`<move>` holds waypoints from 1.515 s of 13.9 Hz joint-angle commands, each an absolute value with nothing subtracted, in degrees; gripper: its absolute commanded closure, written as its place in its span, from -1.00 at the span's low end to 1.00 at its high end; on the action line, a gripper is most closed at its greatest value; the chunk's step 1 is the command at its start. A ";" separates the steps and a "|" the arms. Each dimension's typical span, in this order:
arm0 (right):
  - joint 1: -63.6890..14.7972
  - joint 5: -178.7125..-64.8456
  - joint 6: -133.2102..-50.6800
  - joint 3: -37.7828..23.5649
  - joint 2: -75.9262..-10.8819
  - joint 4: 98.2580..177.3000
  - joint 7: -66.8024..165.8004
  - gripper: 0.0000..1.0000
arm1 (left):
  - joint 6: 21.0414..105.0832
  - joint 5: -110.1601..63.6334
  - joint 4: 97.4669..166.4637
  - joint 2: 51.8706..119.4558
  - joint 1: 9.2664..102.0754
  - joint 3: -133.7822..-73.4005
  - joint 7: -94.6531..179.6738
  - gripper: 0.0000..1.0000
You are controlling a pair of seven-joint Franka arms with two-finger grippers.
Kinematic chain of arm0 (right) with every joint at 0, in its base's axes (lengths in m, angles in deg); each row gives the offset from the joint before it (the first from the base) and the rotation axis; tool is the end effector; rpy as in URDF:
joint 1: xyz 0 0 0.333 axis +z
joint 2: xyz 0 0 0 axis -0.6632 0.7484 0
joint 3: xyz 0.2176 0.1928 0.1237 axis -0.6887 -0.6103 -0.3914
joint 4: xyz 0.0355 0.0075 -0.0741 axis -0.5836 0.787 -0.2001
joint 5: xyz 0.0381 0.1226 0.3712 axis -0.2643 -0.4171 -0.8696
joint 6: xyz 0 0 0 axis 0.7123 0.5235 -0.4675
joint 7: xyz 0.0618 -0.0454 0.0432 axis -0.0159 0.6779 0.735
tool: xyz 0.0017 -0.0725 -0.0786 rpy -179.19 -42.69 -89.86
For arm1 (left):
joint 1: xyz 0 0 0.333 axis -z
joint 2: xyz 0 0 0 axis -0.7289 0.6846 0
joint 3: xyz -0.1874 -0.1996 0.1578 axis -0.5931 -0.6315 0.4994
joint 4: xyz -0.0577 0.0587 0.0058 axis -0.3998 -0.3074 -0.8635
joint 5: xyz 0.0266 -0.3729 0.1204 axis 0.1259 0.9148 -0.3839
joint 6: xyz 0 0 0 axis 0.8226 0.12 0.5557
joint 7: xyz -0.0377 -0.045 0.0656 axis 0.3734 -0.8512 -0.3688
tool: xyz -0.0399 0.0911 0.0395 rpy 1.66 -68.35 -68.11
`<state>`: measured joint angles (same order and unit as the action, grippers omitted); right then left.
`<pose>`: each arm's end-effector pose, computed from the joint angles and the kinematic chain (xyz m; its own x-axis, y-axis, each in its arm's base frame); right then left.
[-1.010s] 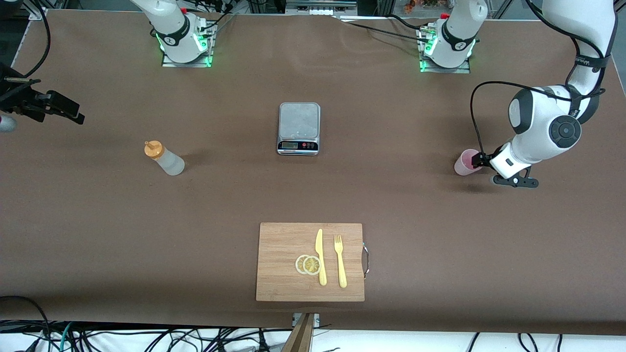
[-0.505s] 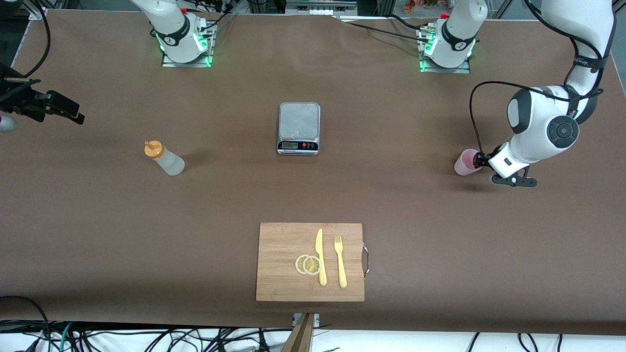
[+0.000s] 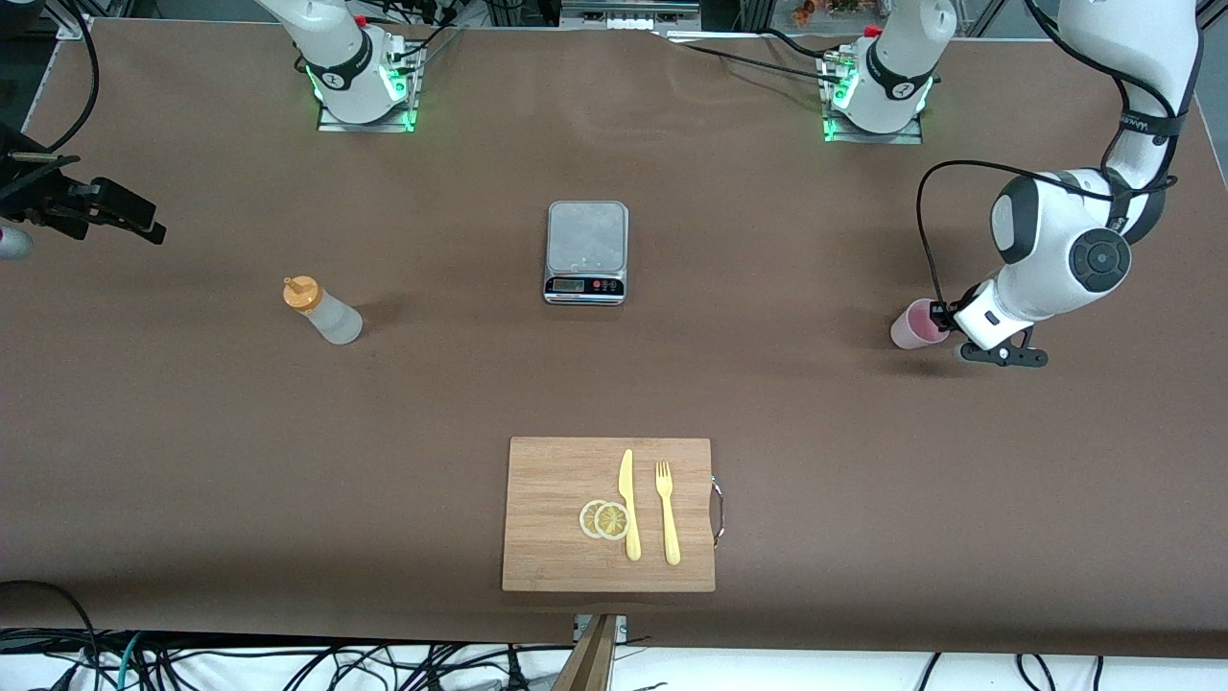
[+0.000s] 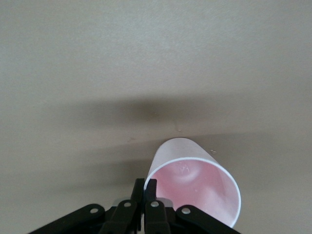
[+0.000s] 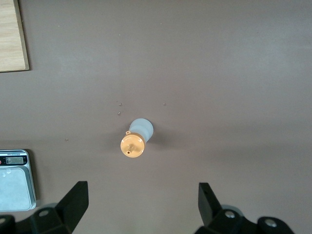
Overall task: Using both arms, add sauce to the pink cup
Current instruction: 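Carry the pink cup with the left gripper onto the scale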
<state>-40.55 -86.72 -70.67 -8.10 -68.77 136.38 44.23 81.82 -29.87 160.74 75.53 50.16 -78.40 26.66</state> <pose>0.5471 -0.0304 0.5873 0.9974 -0.0668 -0.0259 -0.0677 -0.9971 -0.0349 0.5285 0.0334 0.2371 0.9877 -0.0719 -0.1386 -0.0705 -0.9974 0.0152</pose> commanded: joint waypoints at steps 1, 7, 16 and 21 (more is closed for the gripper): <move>-40.31 -86.25 -70.19 -7.72 -68.89 136.14 44.55 -1.00 | 82.75 -28.83 160.49 76.21 50.57 -78.23 26.48 1.00; -40.31 -86.25 -70.19 -7.72 -68.89 136.14 44.55 -1.00 | 73.89 -24.26 152.94 73.58 60.40 -78.50 31.03 1.00; -40.31 -86.25 -70.19 -7.72 -68.89 136.14 44.55 -1.00 | 65.43 -18.81 145.02 74.01 87.55 -78.67 52.03 1.00; -40.31 -86.25 -70.19 -7.72 -68.89 136.23 44.55 -1.00 | 68.75 -16.36 140.53 79.63 96.79 -78.67 59.88 1.00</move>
<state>-40.55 -86.72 -70.65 -7.96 -68.77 136.38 44.25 67.43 -18.98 143.30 76.33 94.66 -79.78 59.20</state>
